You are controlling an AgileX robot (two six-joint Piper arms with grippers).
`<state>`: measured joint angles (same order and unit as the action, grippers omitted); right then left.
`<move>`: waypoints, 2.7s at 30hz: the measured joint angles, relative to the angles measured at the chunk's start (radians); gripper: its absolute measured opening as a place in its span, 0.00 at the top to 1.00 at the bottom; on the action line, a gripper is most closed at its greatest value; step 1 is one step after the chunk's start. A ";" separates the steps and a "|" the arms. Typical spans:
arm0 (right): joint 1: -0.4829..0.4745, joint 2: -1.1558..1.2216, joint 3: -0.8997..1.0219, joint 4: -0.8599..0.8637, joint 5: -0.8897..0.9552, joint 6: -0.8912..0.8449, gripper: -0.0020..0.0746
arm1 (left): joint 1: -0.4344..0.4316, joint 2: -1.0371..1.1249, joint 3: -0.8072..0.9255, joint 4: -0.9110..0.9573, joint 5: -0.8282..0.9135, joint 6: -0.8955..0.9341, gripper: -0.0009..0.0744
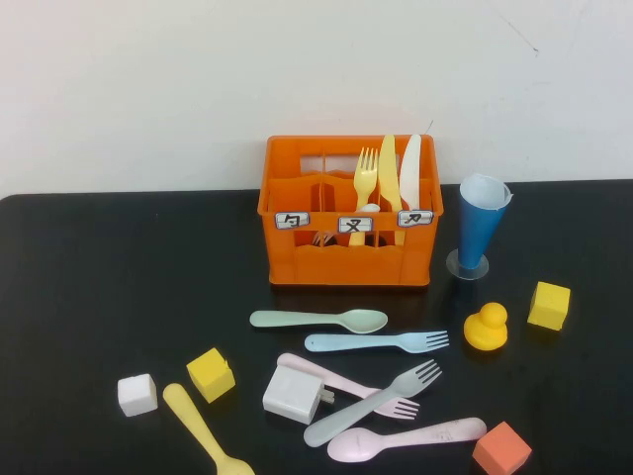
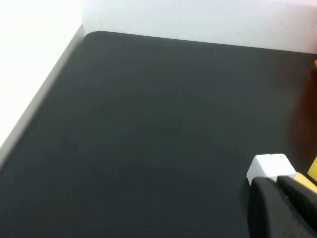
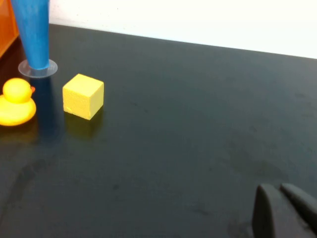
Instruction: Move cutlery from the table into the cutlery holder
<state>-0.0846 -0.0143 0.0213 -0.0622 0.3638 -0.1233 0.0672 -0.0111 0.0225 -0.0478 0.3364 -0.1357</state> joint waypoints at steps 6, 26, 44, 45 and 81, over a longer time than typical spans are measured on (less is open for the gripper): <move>0.000 0.000 0.000 0.000 0.000 0.000 0.98 | 0.000 0.000 0.000 0.000 0.000 0.000 0.99; 0.000 0.000 0.000 0.000 0.000 0.000 0.98 | 0.000 0.000 0.000 0.000 0.000 0.000 0.99; 0.000 0.000 0.000 0.000 0.000 0.000 0.98 | 0.000 0.000 0.000 0.000 0.000 0.000 0.99; 0.000 0.000 0.000 0.000 0.000 0.000 0.98 | 0.000 0.000 0.000 0.000 0.000 0.000 0.99; 0.000 0.000 0.000 0.000 0.000 0.000 0.98 | 0.000 0.000 0.006 -0.555 -0.289 -0.423 0.99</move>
<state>-0.0846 -0.0143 0.0213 -0.0622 0.3638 -0.1233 0.0672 -0.0111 0.0288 -0.6025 0.0473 -0.5585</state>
